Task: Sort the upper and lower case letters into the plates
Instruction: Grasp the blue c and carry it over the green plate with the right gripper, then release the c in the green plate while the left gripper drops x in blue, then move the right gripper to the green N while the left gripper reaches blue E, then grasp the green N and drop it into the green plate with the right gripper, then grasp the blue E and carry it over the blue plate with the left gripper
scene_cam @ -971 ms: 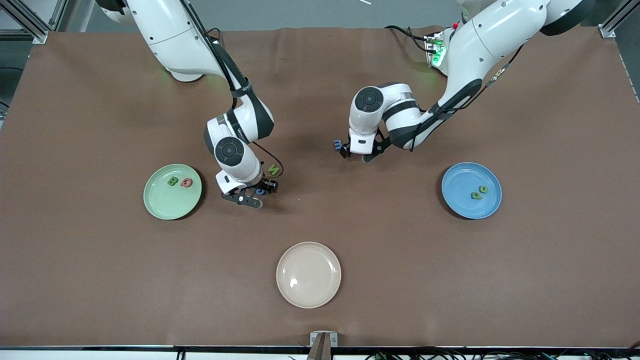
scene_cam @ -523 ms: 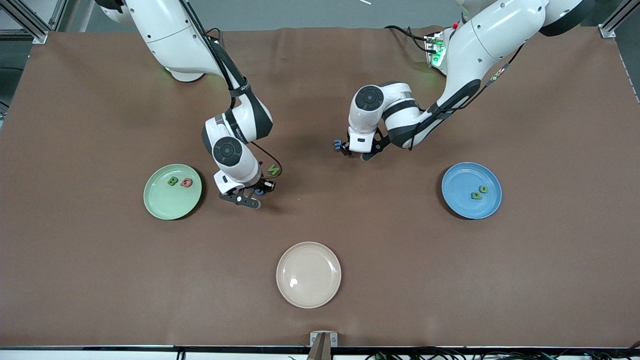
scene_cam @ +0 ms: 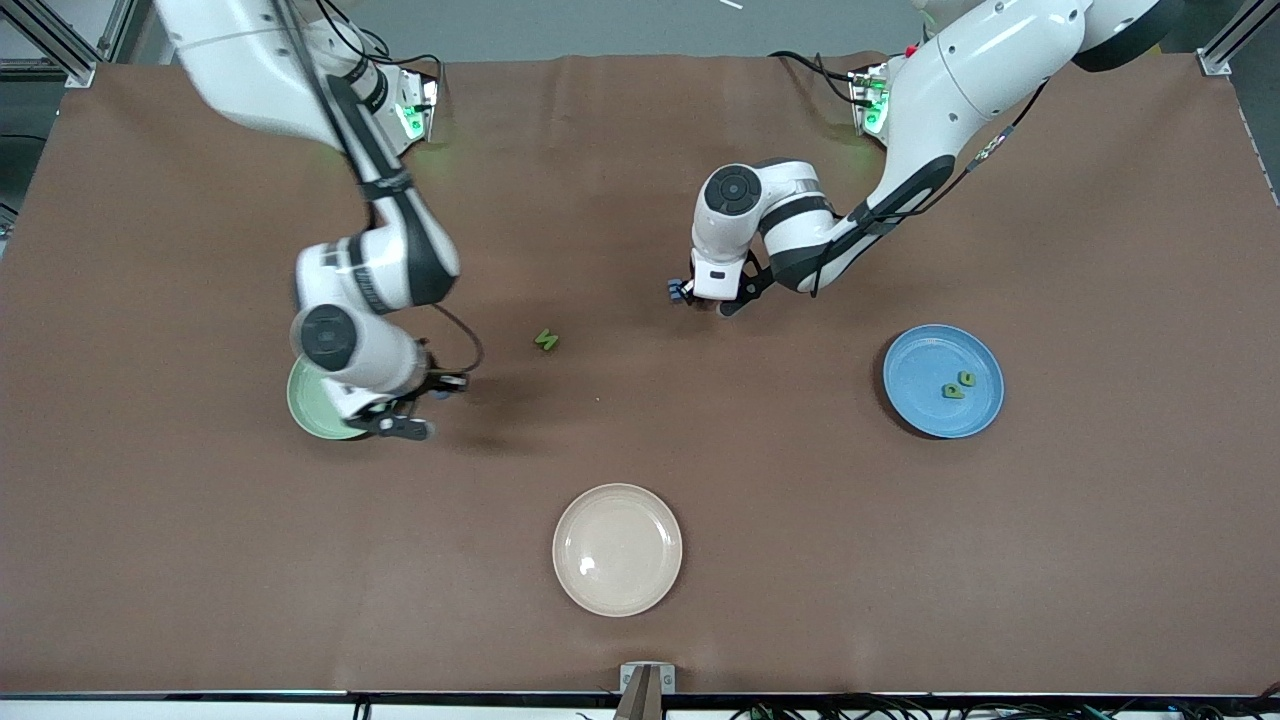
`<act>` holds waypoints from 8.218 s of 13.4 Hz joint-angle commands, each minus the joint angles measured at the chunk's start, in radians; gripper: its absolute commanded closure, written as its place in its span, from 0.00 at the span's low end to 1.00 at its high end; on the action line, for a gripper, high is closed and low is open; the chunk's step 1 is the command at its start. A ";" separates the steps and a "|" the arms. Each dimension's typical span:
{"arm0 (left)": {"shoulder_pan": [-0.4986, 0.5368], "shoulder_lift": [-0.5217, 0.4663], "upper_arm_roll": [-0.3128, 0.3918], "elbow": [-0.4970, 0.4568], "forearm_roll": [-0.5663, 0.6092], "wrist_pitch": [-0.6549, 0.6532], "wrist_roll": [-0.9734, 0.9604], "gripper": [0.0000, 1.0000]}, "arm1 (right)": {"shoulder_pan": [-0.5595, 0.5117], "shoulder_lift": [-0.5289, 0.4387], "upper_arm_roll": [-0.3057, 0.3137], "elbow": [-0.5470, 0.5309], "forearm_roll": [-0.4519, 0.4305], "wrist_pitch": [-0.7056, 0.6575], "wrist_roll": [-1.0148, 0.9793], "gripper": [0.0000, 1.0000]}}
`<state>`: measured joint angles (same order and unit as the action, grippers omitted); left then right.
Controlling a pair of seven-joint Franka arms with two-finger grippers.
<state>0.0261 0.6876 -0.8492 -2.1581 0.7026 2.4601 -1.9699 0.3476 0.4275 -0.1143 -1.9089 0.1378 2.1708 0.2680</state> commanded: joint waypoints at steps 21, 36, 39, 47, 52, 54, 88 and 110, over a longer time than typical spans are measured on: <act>0.932 -0.080 -0.360 0.113 0.008 -0.378 1.028 0.89 | -0.167 -0.075 0.061 -0.101 -0.047 -0.020 -0.079 0.00; 0.959 0.026 -0.208 0.003 0.139 -0.288 1.105 0.89 | 0.317 0.045 0.061 -0.111 -0.035 0.264 0.720 0.00; 0.957 0.049 -0.189 -0.008 0.159 -0.288 1.103 0.85 | 0.329 0.057 0.062 -0.116 -0.033 0.277 0.800 0.00; 0.960 0.021 -0.292 0.001 0.143 -0.302 1.033 0.01 | 0.364 0.057 0.062 -0.174 -0.032 0.356 1.108 0.07; 0.870 0.021 -0.461 0.007 0.057 -0.317 0.748 0.01 | 0.366 0.059 0.062 -0.177 -0.032 0.362 1.110 0.12; 0.717 0.023 -0.461 0.024 0.057 -0.317 0.569 0.01 | 0.370 0.062 0.062 -0.177 -0.032 0.360 1.108 0.16; -0.146 0.050 0.055 0.104 0.202 0.043 0.005 0.40 | -0.196 -0.001 0.056 -0.199 -0.035 0.233 -0.076 0.98; 0.042 0.017 0.069 0.239 0.186 -0.135 0.275 0.86 | -0.317 -0.078 0.002 0.120 -0.092 -0.288 -0.304 0.00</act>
<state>-0.0116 0.7332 -0.7570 -1.9073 0.8832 2.3403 -1.7618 0.0833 0.3963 -0.1230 -1.7786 0.0552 1.9183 0.0269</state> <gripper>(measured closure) 0.727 0.000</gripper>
